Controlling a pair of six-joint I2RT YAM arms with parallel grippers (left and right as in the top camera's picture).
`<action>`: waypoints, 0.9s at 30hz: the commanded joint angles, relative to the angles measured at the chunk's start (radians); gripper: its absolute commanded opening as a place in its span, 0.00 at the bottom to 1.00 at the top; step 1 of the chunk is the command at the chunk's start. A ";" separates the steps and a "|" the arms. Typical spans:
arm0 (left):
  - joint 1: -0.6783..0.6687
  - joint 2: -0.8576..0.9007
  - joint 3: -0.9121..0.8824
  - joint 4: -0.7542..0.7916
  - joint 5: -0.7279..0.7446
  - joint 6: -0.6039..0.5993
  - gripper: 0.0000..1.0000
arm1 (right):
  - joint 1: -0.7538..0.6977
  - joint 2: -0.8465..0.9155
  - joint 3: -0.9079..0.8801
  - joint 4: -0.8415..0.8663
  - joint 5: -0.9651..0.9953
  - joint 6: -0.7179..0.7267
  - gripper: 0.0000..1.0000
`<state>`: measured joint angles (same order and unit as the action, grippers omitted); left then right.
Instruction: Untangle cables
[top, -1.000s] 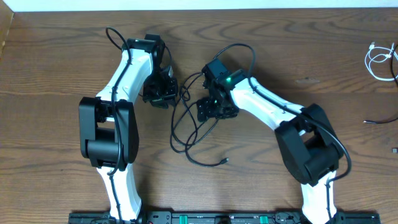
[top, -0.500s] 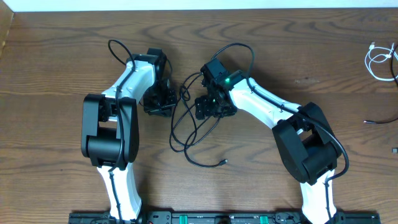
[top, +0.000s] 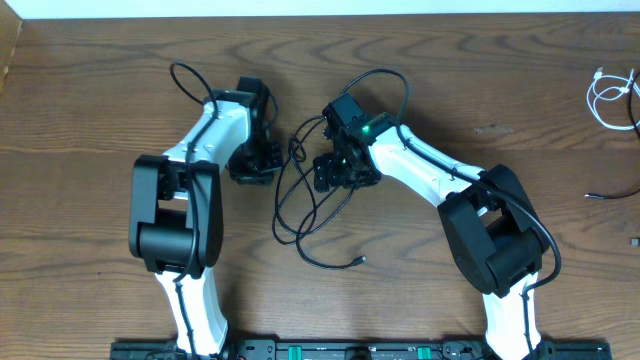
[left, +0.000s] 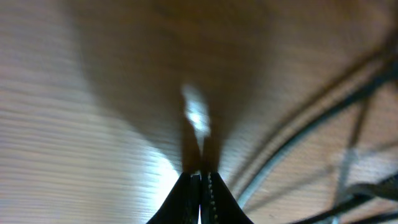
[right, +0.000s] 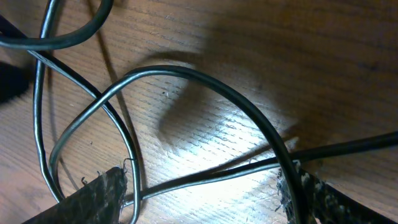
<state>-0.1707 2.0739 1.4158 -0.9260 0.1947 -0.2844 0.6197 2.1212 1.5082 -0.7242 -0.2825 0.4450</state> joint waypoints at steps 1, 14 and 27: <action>-0.038 0.006 -0.013 -0.003 0.092 -0.050 0.08 | 0.002 0.018 -0.008 0.003 -0.016 0.014 0.77; -0.116 0.006 -0.013 0.125 0.304 -0.349 0.08 | -0.038 0.018 -0.008 0.002 -0.114 0.010 0.77; -0.116 0.006 -0.013 0.162 0.356 -0.436 0.08 | -0.026 0.019 -0.008 0.113 -0.113 0.042 0.73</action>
<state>-0.2745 2.0739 1.4021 -0.7780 0.4740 -0.6914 0.5640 2.1277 1.5021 -0.6312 -0.3496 0.4679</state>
